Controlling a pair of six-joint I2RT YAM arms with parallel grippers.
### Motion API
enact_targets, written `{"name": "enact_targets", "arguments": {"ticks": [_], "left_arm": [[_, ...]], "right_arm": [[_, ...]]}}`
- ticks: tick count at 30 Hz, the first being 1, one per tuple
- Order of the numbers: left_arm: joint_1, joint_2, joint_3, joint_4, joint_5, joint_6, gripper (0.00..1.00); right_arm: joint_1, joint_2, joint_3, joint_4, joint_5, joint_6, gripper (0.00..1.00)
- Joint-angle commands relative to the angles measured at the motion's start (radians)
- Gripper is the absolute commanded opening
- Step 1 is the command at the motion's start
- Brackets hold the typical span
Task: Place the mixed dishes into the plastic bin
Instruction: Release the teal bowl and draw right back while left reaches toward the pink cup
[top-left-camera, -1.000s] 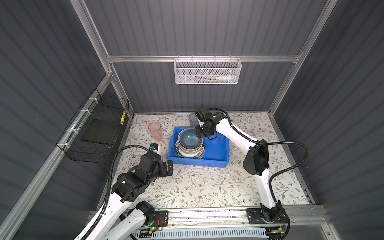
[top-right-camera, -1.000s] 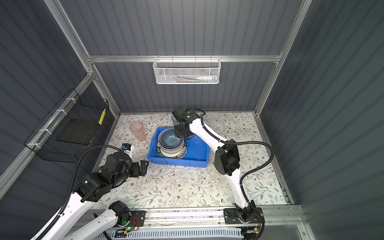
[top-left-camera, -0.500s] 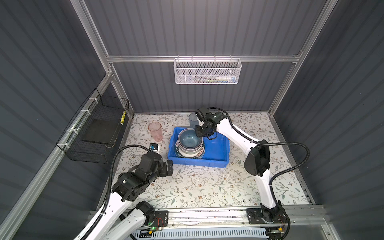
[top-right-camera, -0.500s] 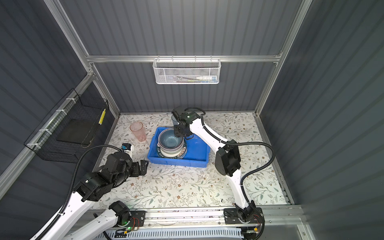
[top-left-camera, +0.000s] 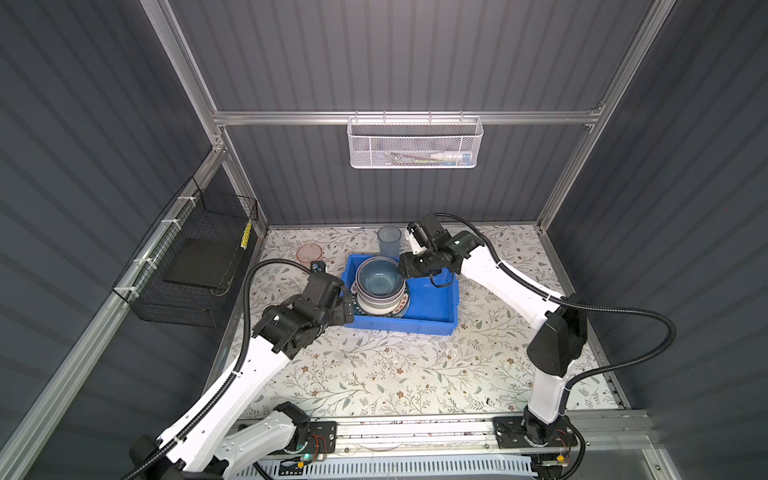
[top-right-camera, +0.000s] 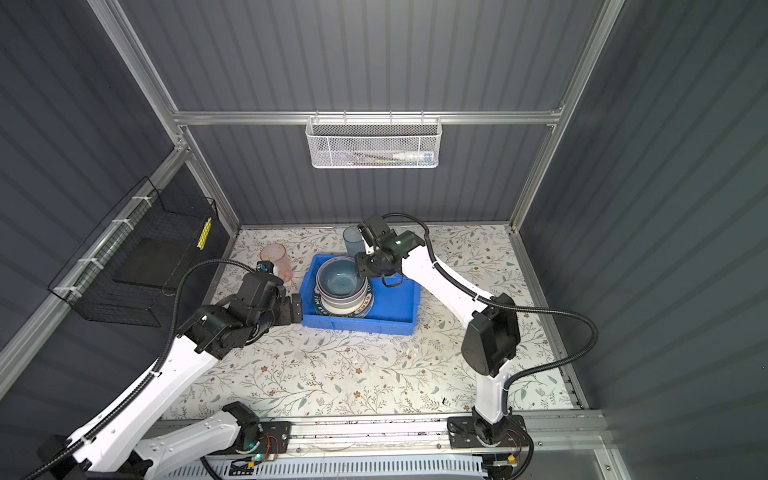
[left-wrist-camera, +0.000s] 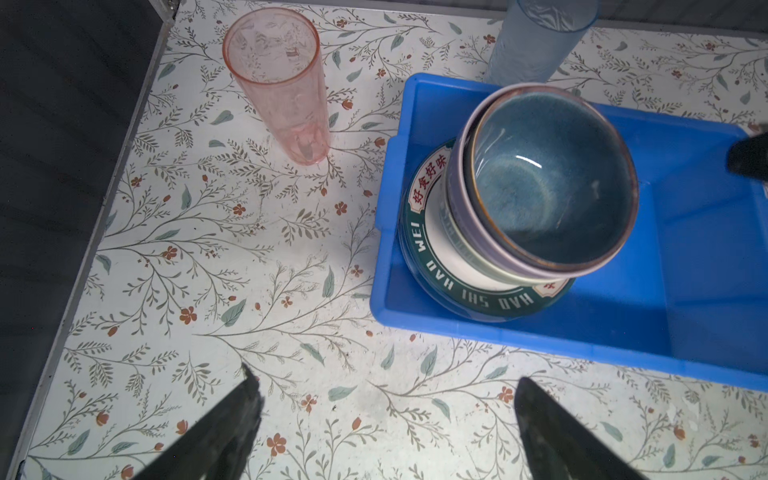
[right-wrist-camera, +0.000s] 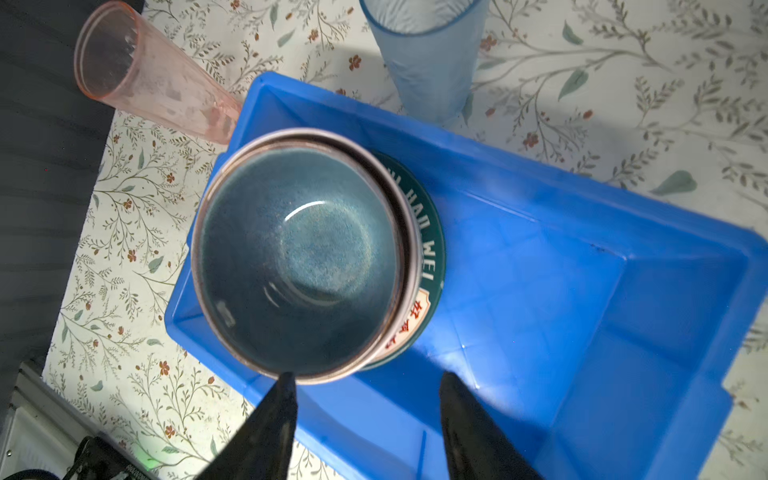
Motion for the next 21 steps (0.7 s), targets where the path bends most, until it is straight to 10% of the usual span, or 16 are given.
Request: {"name": "enact_targets", "arguments": {"ticks": [1,21], "left_arm": [[0.108,0.068,0.077,-0.013,0.074,0.038,0.94],[0.518,0.445,0.365,0.09,0.283,0.22,0.7]], "right_arm": [[0.0,-0.058,-0.091,0.057,-0.006,-0.013,0.59],[-0.004,-0.472,-0.622,0.212,0.114,0.018,0.69]]}}
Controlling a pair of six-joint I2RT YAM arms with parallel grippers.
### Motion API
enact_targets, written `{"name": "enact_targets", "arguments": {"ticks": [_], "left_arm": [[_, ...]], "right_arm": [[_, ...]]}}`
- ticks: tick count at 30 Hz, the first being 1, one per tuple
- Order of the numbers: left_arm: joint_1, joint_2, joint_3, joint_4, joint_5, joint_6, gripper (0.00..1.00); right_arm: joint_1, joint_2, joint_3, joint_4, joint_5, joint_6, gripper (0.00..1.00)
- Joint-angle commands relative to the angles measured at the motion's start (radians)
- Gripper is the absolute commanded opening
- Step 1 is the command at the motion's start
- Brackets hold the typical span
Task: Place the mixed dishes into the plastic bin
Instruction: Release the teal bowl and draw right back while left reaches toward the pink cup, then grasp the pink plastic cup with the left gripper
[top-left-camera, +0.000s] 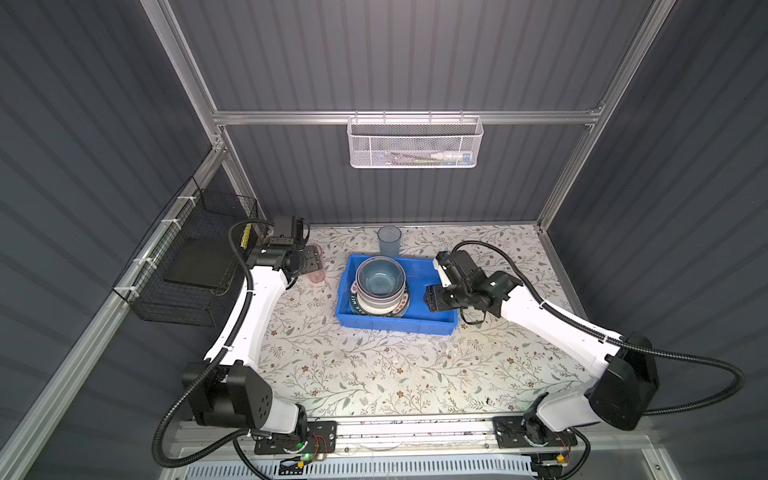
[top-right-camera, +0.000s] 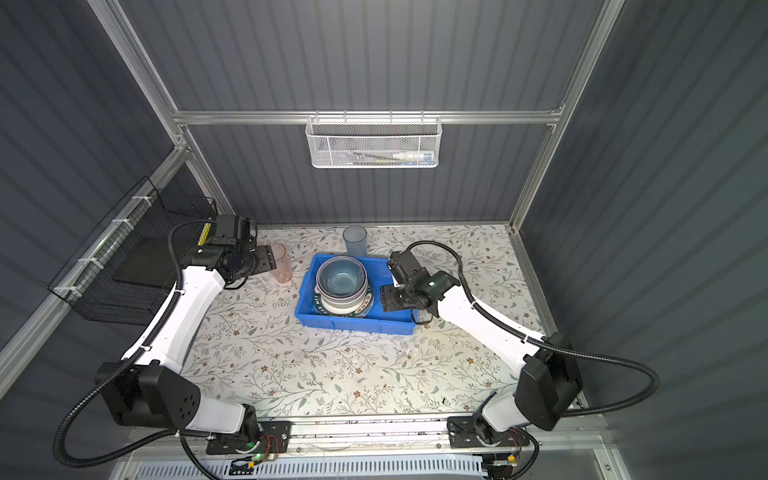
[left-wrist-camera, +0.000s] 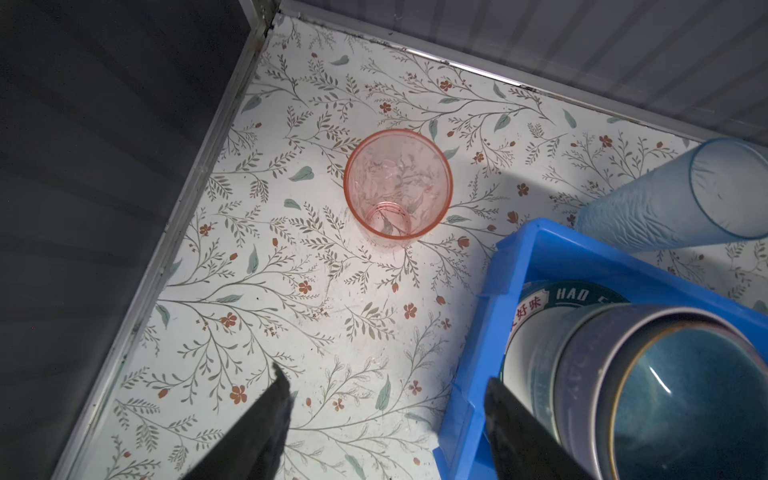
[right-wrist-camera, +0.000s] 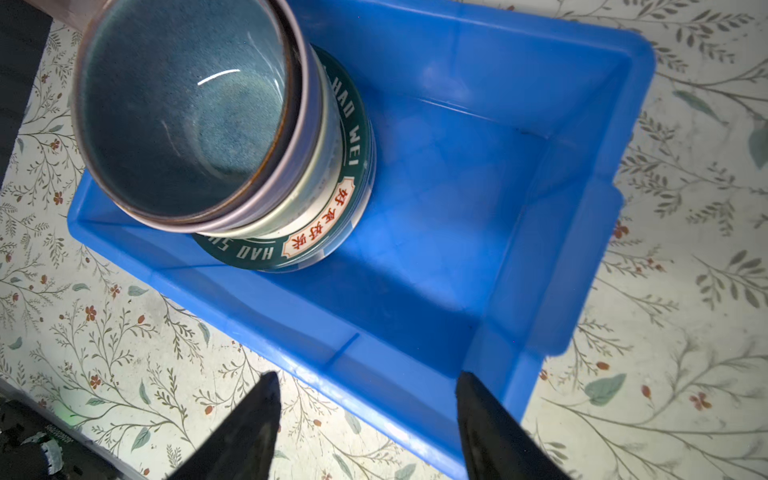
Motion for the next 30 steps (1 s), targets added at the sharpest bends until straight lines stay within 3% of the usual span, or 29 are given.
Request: {"name": "enact_targets", "arguments": {"ticks": [1,11,30], "left_arm": [[0.057,0.049,0.041,0.035,0.091,0.044,0.65],[0.138,0.219,0.139,0.062,0.143,0.096,0.53],[0.152,0.445,0.308,0.043,0.199,0.148,0.49]], "right_arm": [[-0.002,-0.068,-0.052,0.045,0.032,0.022,0.7],[-0.003,-0.211,-0.201,0.129,0.006,0.074,0.73],[-0.003,-0.287,-0.258,0.141,0.042,0.069,0.74]]}}
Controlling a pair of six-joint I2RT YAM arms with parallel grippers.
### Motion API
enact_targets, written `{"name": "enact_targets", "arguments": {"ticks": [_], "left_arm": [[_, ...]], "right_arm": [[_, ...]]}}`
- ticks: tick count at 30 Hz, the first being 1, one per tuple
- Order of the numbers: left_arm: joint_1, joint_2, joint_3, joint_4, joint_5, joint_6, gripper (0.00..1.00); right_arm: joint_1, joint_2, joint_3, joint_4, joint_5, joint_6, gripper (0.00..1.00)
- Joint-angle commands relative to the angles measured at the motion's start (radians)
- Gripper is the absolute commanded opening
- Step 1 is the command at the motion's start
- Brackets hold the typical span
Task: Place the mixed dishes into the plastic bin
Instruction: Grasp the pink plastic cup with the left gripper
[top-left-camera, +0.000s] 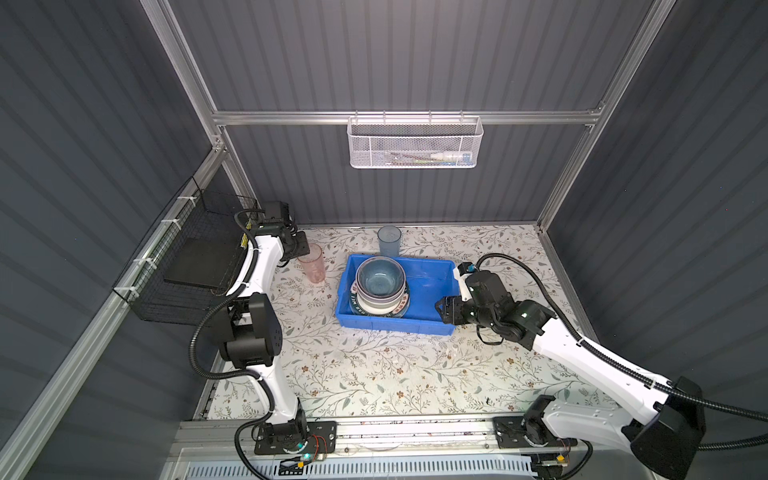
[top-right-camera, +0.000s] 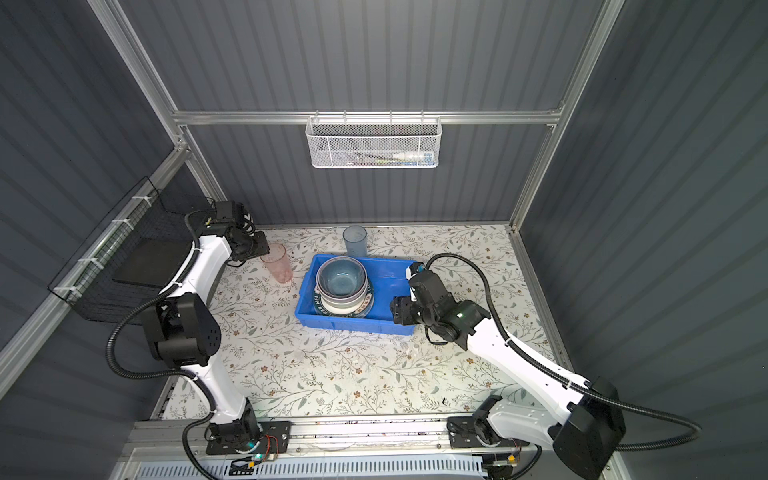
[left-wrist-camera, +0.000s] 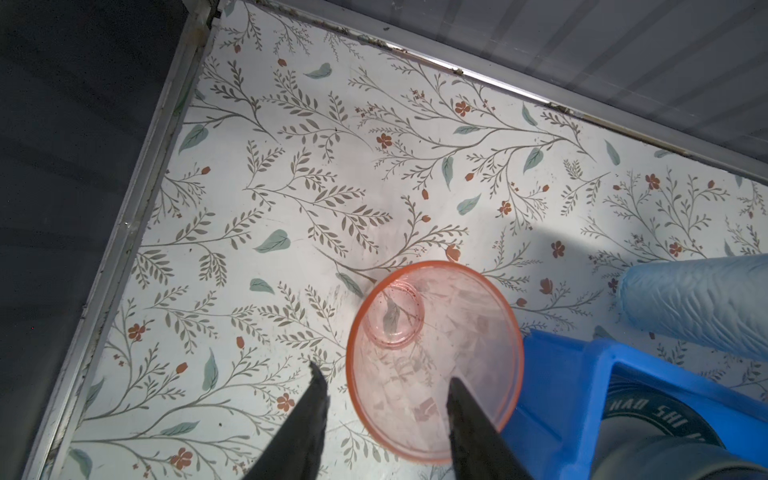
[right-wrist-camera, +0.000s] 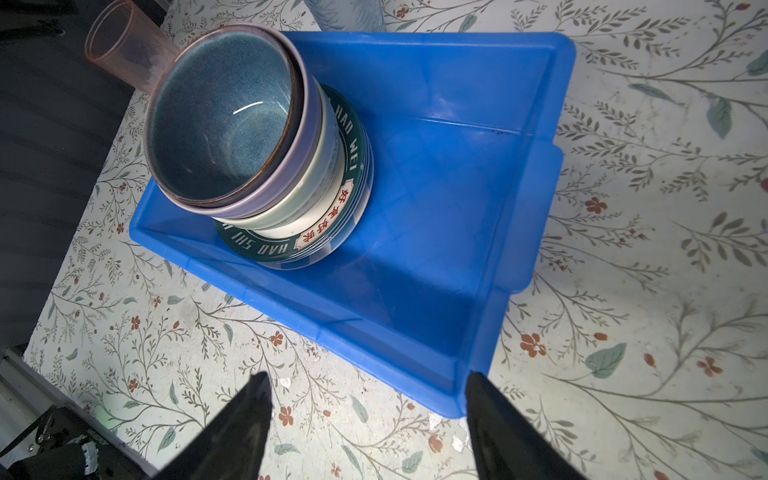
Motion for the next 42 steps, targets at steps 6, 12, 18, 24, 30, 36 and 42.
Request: {"name": "enact_targets", "arguments": {"ticks": [6,12,18,24,30,36,42], "left_arm": [[0.007,0.063,0.051,-0.059,-0.007,0.036,0.49],[0.008,0.09,0.059,-0.061,0.007,0.033,0.43],[0.007,0.108,0.065,-0.075,0.034,0.033,0.28],[0.007,0.099,0.043,-0.07,0.086,0.043,0.17],[0.007,0.09,0.032,-0.077,0.115,0.05,0.1],[0.007,0.078,0.05,-0.098,0.146,0.064,0.06],[0.007,0.038,0.074,-0.118,0.2,0.056,0.03]], "right_arm": [[-0.003,-0.022,-0.016,-0.003,0.027,0.004,0.74],[-0.004,-0.017,-0.015,-0.01,0.041,0.006,0.74],[-0.009,-0.031,-0.001,-0.071,0.105,0.008,0.75],[-0.013,-0.036,-0.011,-0.069,0.1,0.007,0.76],[-0.021,-0.067,-0.009,-0.08,0.113,0.021,0.76],[-0.023,-0.069,-0.008,-0.078,0.093,0.017,0.77],[-0.024,-0.086,0.0,-0.075,0.08,0.004,0.77]]}}
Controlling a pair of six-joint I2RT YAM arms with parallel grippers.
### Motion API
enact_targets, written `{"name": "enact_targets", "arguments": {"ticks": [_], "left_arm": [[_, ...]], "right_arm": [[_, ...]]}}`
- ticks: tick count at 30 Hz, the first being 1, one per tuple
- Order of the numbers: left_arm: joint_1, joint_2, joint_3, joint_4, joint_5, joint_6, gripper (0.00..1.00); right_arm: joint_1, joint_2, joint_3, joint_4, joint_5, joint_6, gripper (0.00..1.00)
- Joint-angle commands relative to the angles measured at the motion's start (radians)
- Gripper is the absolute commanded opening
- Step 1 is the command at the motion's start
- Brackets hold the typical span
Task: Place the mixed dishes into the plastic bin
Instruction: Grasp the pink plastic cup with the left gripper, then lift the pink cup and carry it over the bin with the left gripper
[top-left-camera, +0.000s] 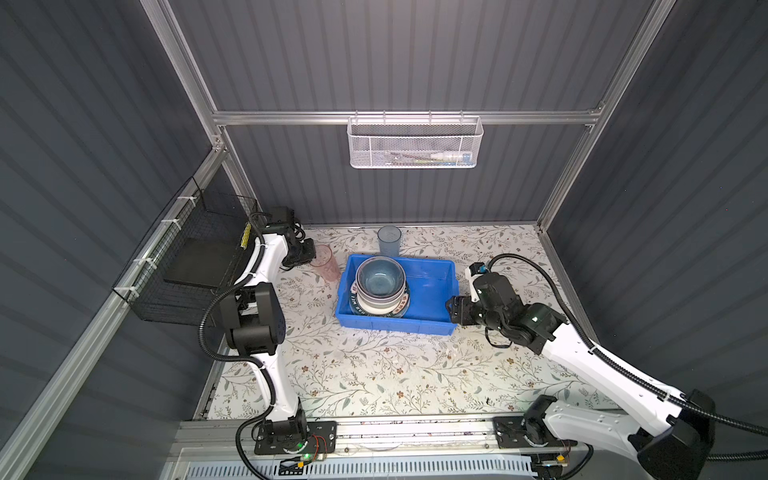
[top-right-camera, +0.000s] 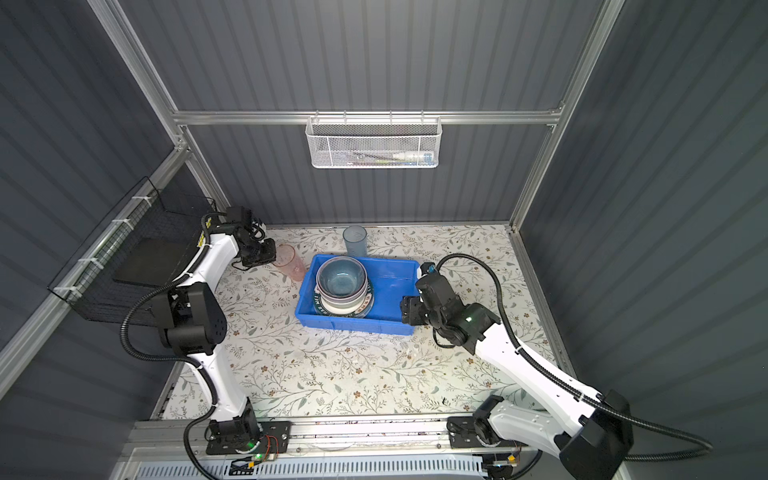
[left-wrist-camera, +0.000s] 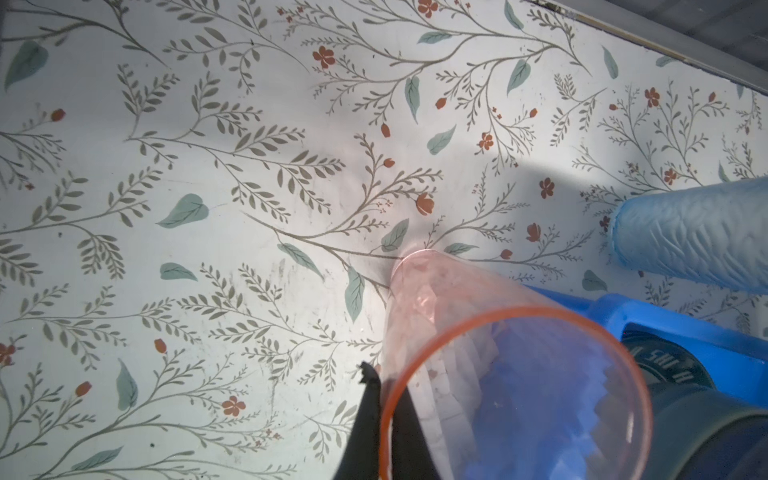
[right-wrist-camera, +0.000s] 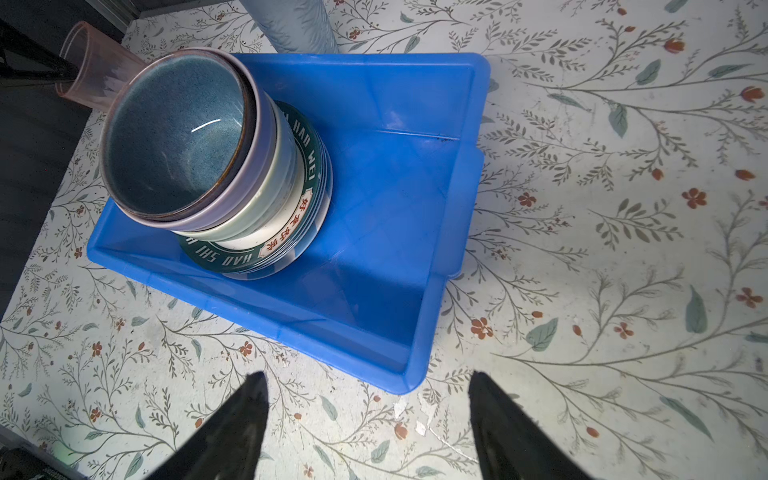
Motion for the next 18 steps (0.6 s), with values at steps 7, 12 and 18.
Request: {"name": "enact_targets", "arguments": {"ticks": [7,12,18], "left_arm": [[0.007,-0.087,0.174,-0.144,0.07,-0.034,0.0],[0.007,-0.144,0.216,-0.157,0.135,-0.063,0.0],[0.003,-0.182,0.276,-0.227,0.277,-0.044,0.0]], "right_arm": [[-0.003,-0.04,0.036,0.011,-0.072,-0.037,0.77],[-0.003,-0.036,0.069,0.019,-0.133,-0.051,0.76],[-0.001,-0.037,0.163,-0.04,-0.188,-0.016,0.75]]}}
